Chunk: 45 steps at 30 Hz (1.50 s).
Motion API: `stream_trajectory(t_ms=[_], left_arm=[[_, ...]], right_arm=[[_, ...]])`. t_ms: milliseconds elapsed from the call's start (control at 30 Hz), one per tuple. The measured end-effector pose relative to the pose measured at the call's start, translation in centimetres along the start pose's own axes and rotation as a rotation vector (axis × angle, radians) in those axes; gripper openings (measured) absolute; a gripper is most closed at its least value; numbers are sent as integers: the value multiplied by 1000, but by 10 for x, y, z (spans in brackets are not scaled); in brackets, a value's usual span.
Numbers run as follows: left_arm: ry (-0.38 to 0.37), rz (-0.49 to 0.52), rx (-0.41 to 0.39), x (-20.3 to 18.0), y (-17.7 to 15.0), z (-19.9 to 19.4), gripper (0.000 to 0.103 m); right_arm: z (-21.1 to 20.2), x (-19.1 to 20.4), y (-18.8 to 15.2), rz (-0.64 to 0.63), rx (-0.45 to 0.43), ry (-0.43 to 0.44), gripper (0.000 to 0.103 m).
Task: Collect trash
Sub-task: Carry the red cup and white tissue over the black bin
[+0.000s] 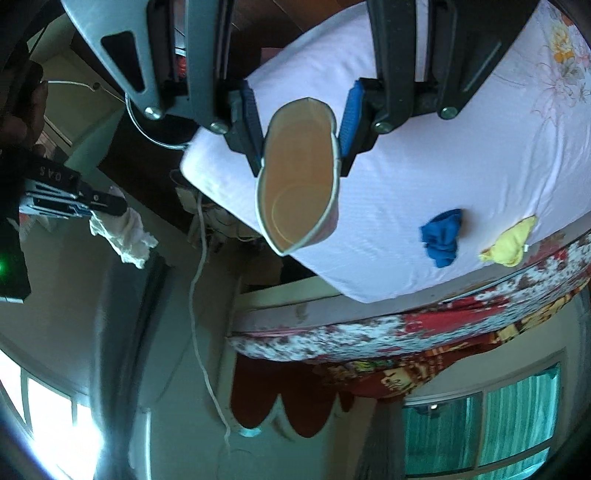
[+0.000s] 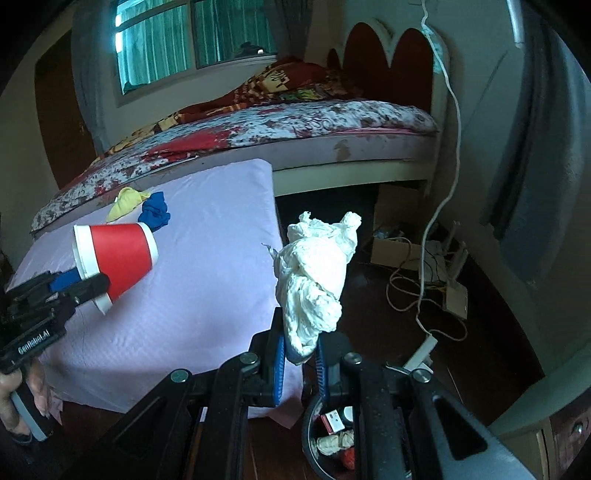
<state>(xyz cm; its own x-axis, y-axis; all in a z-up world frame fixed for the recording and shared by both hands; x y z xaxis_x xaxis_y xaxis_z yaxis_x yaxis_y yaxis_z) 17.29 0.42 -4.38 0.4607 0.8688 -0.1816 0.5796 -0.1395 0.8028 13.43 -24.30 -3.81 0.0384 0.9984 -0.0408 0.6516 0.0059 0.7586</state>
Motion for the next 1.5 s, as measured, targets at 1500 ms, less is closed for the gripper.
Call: stream_trajectory(t_ms=[1500], left_arm=[[-273, 160, 285, -182, -74, 108, 39]], right_arm=[[4, -130, -132, 9, 200, -131, 15]])
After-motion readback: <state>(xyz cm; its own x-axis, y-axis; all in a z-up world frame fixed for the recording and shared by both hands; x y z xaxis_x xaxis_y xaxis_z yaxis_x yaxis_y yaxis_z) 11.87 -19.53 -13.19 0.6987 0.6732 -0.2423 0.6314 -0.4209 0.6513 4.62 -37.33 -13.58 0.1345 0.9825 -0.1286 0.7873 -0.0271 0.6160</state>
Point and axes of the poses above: each gripper's, at about its wrist camera, not at the fingertips, and z roughly the way its jaws point, x to its left, y to its top, the point moved 6 cm from there along z, roughly the way its jaws point, and after that the axes turned 10 degrees about -y, right-handed, at the moved point
